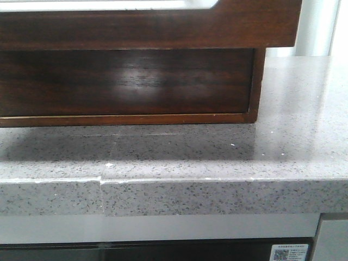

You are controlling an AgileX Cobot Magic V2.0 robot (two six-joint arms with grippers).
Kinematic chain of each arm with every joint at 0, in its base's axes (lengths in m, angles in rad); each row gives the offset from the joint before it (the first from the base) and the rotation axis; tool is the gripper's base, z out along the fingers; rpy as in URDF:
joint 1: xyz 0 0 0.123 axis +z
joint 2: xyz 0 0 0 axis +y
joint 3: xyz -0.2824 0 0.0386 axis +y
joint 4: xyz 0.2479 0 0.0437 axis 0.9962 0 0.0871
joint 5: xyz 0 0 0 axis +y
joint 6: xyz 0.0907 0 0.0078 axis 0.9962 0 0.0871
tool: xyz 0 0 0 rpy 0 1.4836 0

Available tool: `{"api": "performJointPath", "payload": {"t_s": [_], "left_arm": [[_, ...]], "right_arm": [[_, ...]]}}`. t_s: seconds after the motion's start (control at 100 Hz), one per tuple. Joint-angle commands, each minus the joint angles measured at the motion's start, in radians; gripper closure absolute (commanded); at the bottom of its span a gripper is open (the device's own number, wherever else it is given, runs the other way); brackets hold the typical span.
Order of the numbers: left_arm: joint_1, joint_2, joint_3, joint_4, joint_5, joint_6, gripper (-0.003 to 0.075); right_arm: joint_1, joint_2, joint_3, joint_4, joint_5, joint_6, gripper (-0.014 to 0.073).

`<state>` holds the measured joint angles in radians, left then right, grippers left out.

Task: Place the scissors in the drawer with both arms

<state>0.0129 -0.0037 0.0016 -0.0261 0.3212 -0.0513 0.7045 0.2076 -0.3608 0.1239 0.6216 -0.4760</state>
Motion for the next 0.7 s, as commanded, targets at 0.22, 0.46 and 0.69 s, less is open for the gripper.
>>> {"api": "performJointPath", "payload": {"t_s": [0.22,0.46,0.69], "left_arm": [[0.002,-0.031,0.020,-0.019,-0.053,0.003,0.0742],[0.002,-0.029,0.020,-0.019,-0.053,0.003,0.0742],[0.002,-0.029,0.020,-0.019,-0.053,0.003,0.0742]], "right_arm": [[0.000,0.009,-0.028,0.006,-0.069,-0.003,0.0636],[0.000,0.009,-0.028,0.006,-0.069,-0.003,0.0636],[0.000,0.009,-0.028,0.006,-0.069,-0.003,0.0636]]}}
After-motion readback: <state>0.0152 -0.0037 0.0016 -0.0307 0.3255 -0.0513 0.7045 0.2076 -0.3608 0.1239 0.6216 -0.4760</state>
